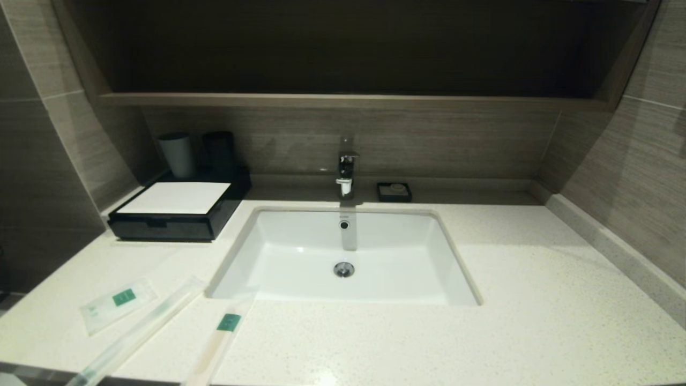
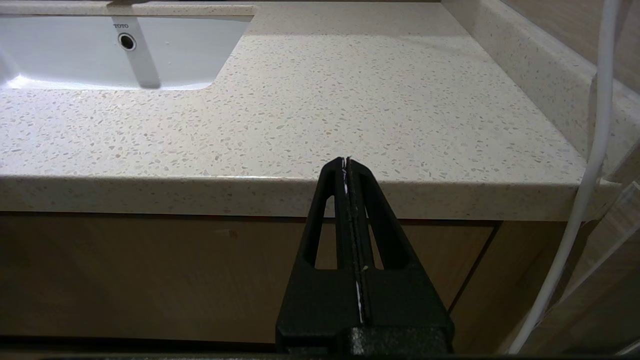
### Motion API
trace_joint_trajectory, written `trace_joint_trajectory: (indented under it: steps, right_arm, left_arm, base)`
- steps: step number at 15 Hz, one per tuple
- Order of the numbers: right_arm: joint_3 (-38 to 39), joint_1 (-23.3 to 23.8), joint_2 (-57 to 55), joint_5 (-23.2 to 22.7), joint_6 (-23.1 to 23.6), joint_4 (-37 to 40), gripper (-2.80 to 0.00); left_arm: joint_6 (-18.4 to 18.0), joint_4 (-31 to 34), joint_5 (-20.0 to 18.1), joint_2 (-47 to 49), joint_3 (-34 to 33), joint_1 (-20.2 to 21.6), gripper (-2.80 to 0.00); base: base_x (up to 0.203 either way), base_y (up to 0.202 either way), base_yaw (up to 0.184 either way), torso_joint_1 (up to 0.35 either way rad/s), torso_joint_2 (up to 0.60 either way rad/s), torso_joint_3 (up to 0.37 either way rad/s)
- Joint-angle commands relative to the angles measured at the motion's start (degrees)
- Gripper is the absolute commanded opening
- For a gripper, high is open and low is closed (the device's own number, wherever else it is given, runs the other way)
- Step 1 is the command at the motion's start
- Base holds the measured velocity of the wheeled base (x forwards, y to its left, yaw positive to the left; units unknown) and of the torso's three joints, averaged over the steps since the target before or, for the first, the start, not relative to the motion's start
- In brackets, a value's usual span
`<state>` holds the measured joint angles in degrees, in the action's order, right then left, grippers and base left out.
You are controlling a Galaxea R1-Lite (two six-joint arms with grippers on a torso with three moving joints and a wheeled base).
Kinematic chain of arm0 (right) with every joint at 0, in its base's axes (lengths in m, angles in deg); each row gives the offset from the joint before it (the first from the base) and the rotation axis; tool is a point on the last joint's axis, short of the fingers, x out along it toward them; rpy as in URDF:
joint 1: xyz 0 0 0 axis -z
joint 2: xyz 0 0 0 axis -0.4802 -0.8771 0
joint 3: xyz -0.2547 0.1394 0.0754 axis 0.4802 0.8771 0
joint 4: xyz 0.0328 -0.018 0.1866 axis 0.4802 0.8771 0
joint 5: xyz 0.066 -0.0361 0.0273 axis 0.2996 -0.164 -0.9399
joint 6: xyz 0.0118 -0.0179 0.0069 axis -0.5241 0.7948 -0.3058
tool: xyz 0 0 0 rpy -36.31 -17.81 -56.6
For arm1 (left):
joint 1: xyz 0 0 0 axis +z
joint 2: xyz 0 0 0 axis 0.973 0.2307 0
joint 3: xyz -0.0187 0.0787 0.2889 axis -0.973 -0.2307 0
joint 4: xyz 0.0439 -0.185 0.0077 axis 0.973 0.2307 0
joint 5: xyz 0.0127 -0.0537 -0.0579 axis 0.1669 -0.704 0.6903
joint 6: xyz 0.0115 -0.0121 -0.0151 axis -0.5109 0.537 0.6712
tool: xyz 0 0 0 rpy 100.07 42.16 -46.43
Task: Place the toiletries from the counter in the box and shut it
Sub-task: Open the drawer
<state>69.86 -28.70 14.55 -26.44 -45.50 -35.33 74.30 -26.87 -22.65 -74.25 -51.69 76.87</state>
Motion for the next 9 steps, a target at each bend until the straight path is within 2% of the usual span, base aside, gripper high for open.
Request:
trace_joint_trajectory:
  steps: [1, 9]
  right_arm:
    - [0.00, 0.00, 0.00, -0.01, 0.00, 0.00, -2.80]
    - [0.00, 0.00, 0.00, -0.01, 0.00, 0.00, -2.80]
  left_arm:
    - [-0.07, 0.10, -0.15, -0.02, 2.12, 0.04, -2.80]
    - [-1.00, 8.89, -0.30, 0.06, 15.34, 0.04, -2.80]
  base:
    - [0.000, 0.000, 0.000, 0.000, 0.00, 0.000]
    - [0.000, 0.000, 0.000, 0.000, 0.00, 0.000]
